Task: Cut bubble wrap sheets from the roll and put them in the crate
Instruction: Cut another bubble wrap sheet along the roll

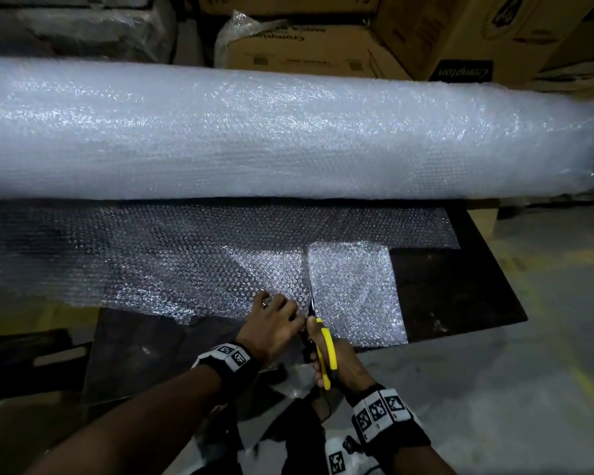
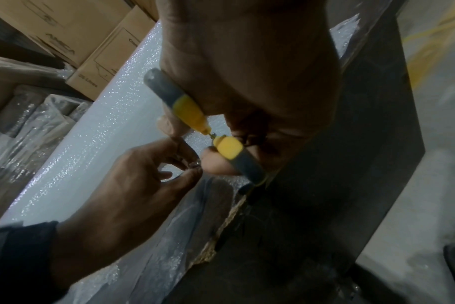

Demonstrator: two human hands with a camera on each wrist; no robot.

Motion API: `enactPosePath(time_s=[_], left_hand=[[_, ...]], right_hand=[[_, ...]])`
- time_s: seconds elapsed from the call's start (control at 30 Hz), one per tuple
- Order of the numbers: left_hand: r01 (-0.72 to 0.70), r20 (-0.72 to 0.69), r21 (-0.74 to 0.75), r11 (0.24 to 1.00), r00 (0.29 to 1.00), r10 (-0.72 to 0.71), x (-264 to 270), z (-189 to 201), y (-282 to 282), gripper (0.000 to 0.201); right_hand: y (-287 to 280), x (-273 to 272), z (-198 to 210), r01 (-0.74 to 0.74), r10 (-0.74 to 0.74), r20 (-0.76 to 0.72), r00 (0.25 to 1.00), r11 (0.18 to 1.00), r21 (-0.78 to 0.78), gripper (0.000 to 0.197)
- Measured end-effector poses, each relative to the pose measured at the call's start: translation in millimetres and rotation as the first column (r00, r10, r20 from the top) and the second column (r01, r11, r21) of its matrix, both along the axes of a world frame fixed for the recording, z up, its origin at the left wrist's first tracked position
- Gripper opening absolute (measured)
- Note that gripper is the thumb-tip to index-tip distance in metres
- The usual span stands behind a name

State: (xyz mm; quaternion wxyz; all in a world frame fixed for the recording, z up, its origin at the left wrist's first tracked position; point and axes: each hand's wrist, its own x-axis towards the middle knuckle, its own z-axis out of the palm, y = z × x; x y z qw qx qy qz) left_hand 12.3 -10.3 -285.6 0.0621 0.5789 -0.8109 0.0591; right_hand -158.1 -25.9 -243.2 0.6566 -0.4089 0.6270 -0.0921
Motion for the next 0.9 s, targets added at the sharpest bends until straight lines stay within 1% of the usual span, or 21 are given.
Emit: enactPosePath(time_s=[0.13,0.33,0.5,0.57,0.63,0.7,0.73,0.77,0.8,0.83,0.9], left_hand=[[0.012,-0.023,-0.035,0.999,1.0,-0.013,1,-3,0,0.019],[0.022,-0.027,-0.093,0.995,0.999,-0.024,-1,-7,1,0.025],[0.023,-0.042,-0.091,0.996,0.999,-0.027,1,-9,0,0.022],[-0.005,-0.069,-0.063,0.998,0.998,0.001,1,-5,-1,0.023],[-0.068,-0.068,0.0,0.998,0.995,0.068,6,-3,-3,0.037],[-0.123,-0.024,0.104,0.987,0.992,0.126,15,-1,-6,0.056],[-0.136,-0.013,0.159,0.978,0.99,0.14,19,0,-8,0.065],[-0.141,-0.01,0.203,0.969,0.989,0.146,22,0,-11,0.069],[-0.139,-0.006,0.221,0.965,0.99,0.144,24,0,-13,0.067],[-0.134,0.007,0.221,0.966,0.991,0.135,24,-1,-15,0.06],[-0.095,0.038,0.174,0.98,0.995,0.09,23,-4,-16,0.039]], right_hand=[[3,0,-2,0.028,-0.027,0.011,1.0,1.0,-0.002,0.07],[-6,4,-4,0.019,-0.02,0.005,1.0,0.995,0.096,0.085],[-5,6,-2,0.026,-0.027,0.018,0.999,0.996,0.08,0.077],[-5,6,-4,0.03,-0.032,0.019,0.999,0.996,0.08,0.079],[-6,5,-6,0.017,-0.018,0.016,1.0,0.996,0.084,0.083],[-7,5,-9,0.012,-0.014,0.015,1.0,0.995,0.1,0.088],[-8,4,-10,0.015,-0.017,0.015,1.0,0.994,0.108,0.091],[-8,5,-9,0.017,-0.019,0.015,1.0,0.994,0.109,0.094],[-8,6,-10,0.018,-0.019,0.011,1.0,0.994,0.107,0.095],[-8,7,-8,0.018,-0.019,0.007,1.0,0.994,0.106,0.094],[-7,8,-6,0.036,-0.037,0.008,0.999,0.995,0.098,0.085]])
